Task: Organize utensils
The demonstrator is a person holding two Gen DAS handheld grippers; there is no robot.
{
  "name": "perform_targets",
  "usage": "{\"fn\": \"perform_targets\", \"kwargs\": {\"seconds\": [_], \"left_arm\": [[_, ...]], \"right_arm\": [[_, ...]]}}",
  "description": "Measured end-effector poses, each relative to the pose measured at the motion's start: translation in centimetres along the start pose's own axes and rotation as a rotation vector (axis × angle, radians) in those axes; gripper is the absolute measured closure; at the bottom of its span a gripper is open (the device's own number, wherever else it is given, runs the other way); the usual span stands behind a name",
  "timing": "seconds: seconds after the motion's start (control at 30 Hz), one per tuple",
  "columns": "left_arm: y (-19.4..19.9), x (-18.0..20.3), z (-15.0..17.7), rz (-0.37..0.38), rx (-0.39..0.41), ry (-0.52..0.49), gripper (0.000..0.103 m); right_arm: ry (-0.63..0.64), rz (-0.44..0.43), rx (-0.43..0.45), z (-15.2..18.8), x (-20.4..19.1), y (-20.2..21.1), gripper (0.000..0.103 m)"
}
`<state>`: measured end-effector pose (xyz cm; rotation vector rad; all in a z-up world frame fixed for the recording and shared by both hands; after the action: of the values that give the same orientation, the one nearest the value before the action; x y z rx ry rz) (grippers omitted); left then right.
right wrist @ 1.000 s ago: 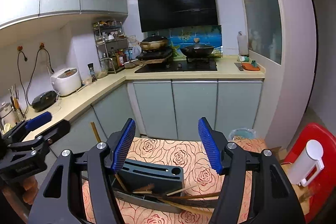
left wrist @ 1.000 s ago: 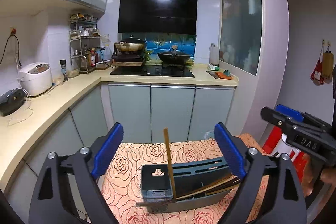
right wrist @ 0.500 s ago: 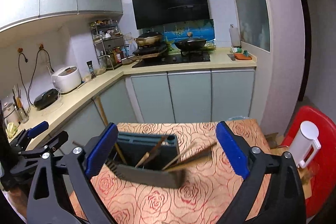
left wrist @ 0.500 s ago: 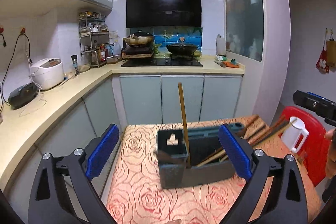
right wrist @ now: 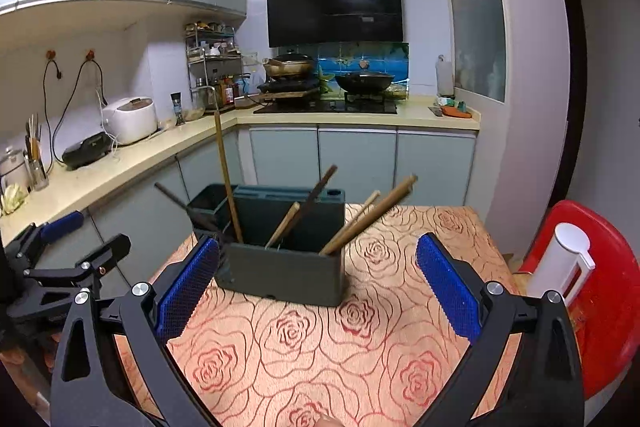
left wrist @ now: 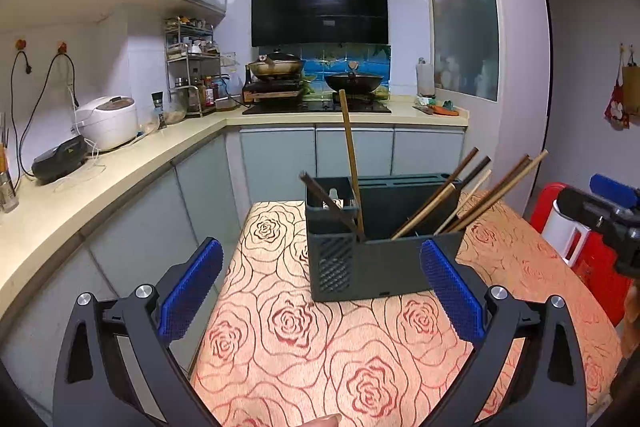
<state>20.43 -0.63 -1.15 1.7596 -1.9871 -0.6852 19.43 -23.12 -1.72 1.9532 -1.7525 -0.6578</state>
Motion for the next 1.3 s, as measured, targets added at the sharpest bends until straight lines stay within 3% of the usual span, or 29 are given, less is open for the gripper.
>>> {"fn": "perform_targets", "kwargs": {"seconds": [0.4, 0.73, 0.97, 1.3], "left_arm": [[0.8, 0.5, 4.4, -0.016, -0.003, 0.017, 0.007], [2.3, 0.4, 6.7, -0.043, 0.004, 0.016, 0.007], [2.1, 0.4, 7.4, -0.012, -0.005, 0.044, 0.007], [2.1, 1.5, 6.5, -0.028, 0.01, -0.014, 0.007]], "right_arm": [[-0.014, 0.075, -0.004, 5.0, 0.3, 0.6, 0.007], [-0.041, 0.069, -0.02, 8.3, 0.3, 1.1, 0.007], [-0.034, 0.067, 0.001, 8.6, -0.2, 1.5, 0.007], [-0.032, 0.08, 0.011, 8.4, 0.1, 1.5, 0.007]]}}
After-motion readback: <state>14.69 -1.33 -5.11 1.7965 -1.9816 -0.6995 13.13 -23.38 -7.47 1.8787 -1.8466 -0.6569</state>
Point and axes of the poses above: each gripper's, at about its wrist camera, not at the fingertips, and y roughly against the way its jaws point, x to its right, z to its underside, the point moved 5 cm from there along -y, roughly the way its jaws point, and after that the axes turned 14 degrees about -x, right-handed, at the moved point
